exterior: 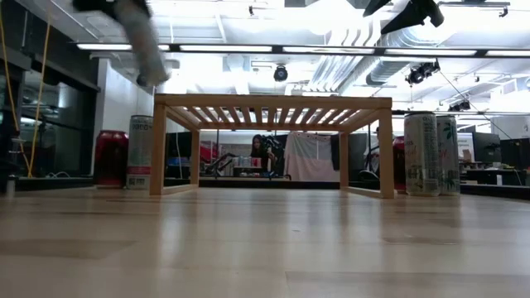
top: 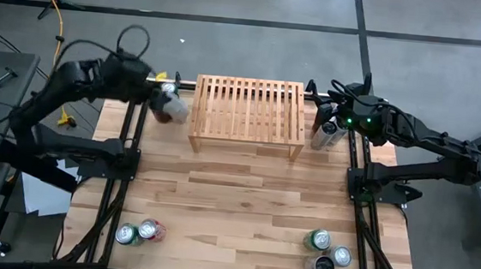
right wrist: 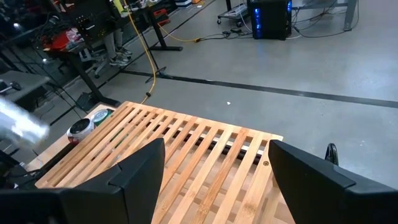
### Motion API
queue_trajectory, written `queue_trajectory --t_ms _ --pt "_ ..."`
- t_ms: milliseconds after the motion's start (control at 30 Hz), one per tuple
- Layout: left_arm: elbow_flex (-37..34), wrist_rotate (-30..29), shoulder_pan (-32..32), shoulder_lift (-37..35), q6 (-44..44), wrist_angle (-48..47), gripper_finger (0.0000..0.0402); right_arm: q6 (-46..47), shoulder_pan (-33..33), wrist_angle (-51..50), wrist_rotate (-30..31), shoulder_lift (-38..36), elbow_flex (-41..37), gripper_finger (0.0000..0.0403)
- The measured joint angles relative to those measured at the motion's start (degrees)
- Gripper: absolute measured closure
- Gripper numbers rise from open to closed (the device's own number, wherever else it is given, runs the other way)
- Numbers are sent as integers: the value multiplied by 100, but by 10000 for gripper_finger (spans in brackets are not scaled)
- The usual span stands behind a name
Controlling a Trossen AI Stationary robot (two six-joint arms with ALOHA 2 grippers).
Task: Place canned beverage on shelf
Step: Put the left white yellow soda can on the shelf
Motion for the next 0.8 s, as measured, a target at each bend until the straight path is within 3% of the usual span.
queue_trajectory --t_ms 200,400,567,800 --pt "1713 -741 83 1484 1684 130 163 89 -2 0 0 -2 0 130" --pt "2987 -588 515 2935 2824 -63 163 277 -2 0 0 -2 0 130" --pt "3392 -172 914 3676 3109 -464 163 328 0 0 0 -2 0 130" --pt "3405 127 1412 4103 3118 -776 163 328 0 0 -2 -2 0 130"
